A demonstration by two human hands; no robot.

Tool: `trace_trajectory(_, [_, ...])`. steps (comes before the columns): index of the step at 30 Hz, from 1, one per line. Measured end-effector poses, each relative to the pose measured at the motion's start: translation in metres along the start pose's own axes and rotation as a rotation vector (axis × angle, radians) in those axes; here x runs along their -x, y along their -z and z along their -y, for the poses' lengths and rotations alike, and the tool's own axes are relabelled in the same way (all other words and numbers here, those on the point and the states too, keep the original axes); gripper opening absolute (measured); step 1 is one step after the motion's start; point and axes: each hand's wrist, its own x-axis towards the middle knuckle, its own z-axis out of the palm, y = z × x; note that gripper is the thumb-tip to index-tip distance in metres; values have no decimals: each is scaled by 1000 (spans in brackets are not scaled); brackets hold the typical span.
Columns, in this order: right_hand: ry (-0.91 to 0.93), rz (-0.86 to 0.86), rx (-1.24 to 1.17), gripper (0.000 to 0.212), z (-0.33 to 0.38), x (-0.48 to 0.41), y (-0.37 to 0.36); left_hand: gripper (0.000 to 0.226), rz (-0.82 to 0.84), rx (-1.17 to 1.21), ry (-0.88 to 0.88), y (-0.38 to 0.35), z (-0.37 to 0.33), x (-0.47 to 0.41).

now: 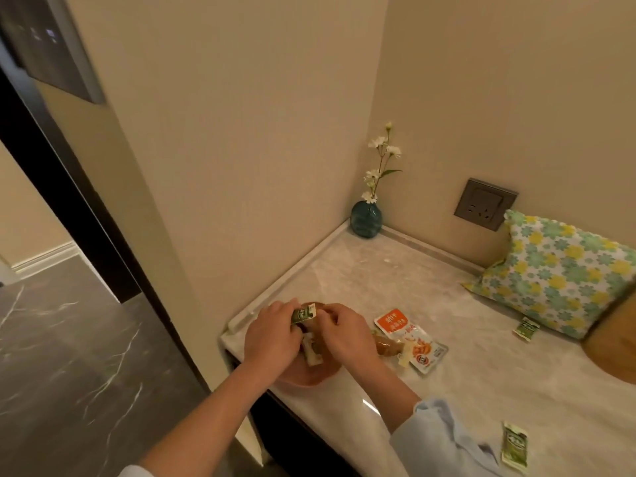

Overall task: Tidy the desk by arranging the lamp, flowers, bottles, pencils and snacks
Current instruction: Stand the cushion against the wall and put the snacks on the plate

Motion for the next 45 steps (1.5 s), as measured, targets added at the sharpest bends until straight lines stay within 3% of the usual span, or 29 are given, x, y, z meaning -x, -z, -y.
trace_trajectory(4, [-11, -90, 168, 32, 2, 1, 5, 43, -55, -19, -64, 2, 2, -4])
trace_trajectory(8, [-20, -224, 96, 27, -7, 5, 26, 41, -107, 91, -162, -3, -16, -3])
trace_trajectory(14, [-27, -297, 96, 38, -52, 11, 61, 50, 78, 194, -315, -34, -64, 4])
trace_trajectory(18, [-83, -164, 320, 44, -87, 12, 78, 65, 211, 1, -433, -63, -87, 9])
trace_trajectory(21, [-94, 39, 423, 45, -106, 14, 82, 62, 180, -145, -471, -79, -96, 12])
trace_trajectory(24, [-58, -12, 421, 39, -114, 17, 83, 60, 149, -196, -469, -82, -101, 14])
trace_trajectory(27, [-112, -76, 349, 35, -112, 15, 87, 57, 122, -178, -454, -82, -106, 18])
trace_trajectory(32, [-213, -89, -62, 62, -110, 8, 95, 59, 98, -161, -414, -78, -113, 24])
trace_trajectory(35, [-199, -135, -229, 44, -100, 5, 99, 61, 56, -141, -361, -73, -115, 26])
trace_trajectory(39, [-26, -242, -334, 20, -65, -3, 97, 61, -115, 65, -207, -57, -114, 27])
trace_trajectory(45, [39, -196, -472, 15, -16, -6, 66, 59, -308, 135, 37, -23, -74, 26])
